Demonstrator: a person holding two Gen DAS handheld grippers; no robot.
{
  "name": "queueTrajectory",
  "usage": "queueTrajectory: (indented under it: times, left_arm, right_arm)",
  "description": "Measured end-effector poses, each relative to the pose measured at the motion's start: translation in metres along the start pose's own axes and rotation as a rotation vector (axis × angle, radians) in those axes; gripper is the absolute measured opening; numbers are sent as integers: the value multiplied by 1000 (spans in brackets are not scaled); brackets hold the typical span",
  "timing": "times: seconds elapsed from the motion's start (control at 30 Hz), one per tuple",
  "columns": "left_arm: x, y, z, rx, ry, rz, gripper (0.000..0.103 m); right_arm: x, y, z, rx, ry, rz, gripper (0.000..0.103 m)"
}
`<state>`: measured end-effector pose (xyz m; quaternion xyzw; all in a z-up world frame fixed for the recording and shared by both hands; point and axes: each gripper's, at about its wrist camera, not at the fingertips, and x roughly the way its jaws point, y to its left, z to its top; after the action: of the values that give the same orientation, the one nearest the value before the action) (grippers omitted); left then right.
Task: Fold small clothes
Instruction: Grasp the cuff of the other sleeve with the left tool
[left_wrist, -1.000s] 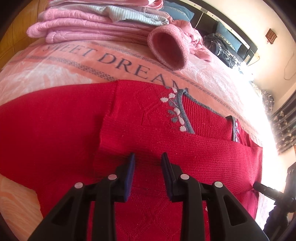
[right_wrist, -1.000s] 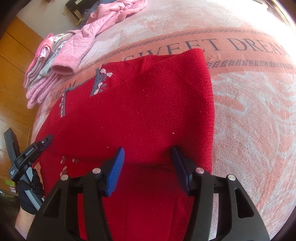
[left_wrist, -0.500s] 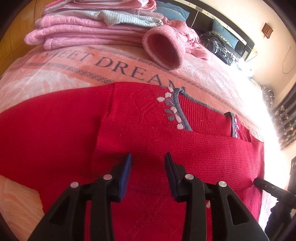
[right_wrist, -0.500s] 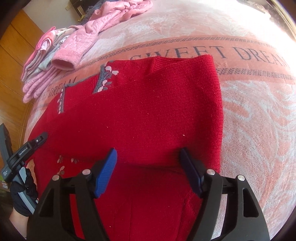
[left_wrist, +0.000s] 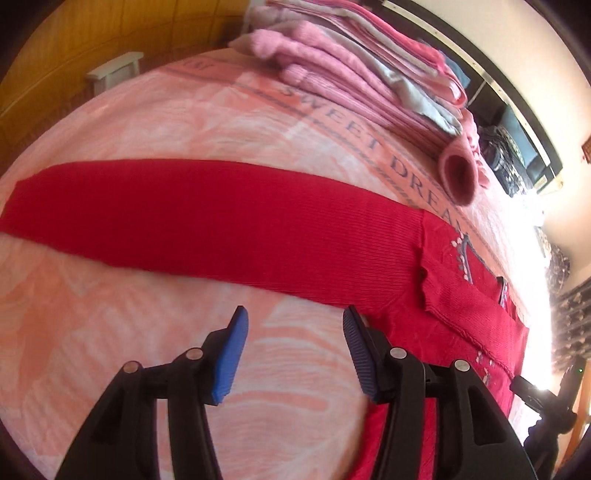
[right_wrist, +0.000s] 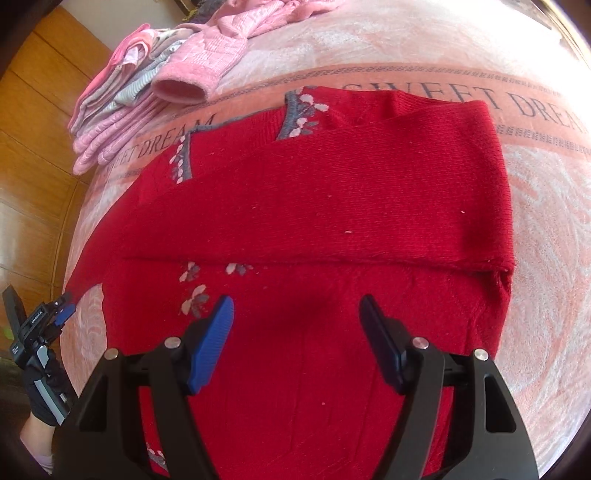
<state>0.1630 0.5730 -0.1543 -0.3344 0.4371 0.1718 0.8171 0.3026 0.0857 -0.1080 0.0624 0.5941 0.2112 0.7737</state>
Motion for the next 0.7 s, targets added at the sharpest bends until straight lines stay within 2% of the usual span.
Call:
queueTrajectory:
  times: [0.13,0.23,0.43,0.5,0.63,0.7]
  left_arm:
    - [-13,76,6,-160,-23,3,54]
    - [-15,125,12,-313,-34,-38,54]
    - [-31,200,35,-517,-151,-74,53]
    - [-27,225,41,-579,-158,-120,53]
    - [-14,262,43,-678,-188,-301,54]
    - [-12,268,48,-665,-197,-310,52]
  right_arm:
    - [2,37,-8,-61,14,14,71]
    - [6,63,-13,-116,19,14,70]
    - [24,89,-24,-174,54,14,69]
    - [31,92,-25,-177,63,6,69]
    - [43,90,-25,-163,71,7,69]
    - [46,88,-24,-164,71,3,69]
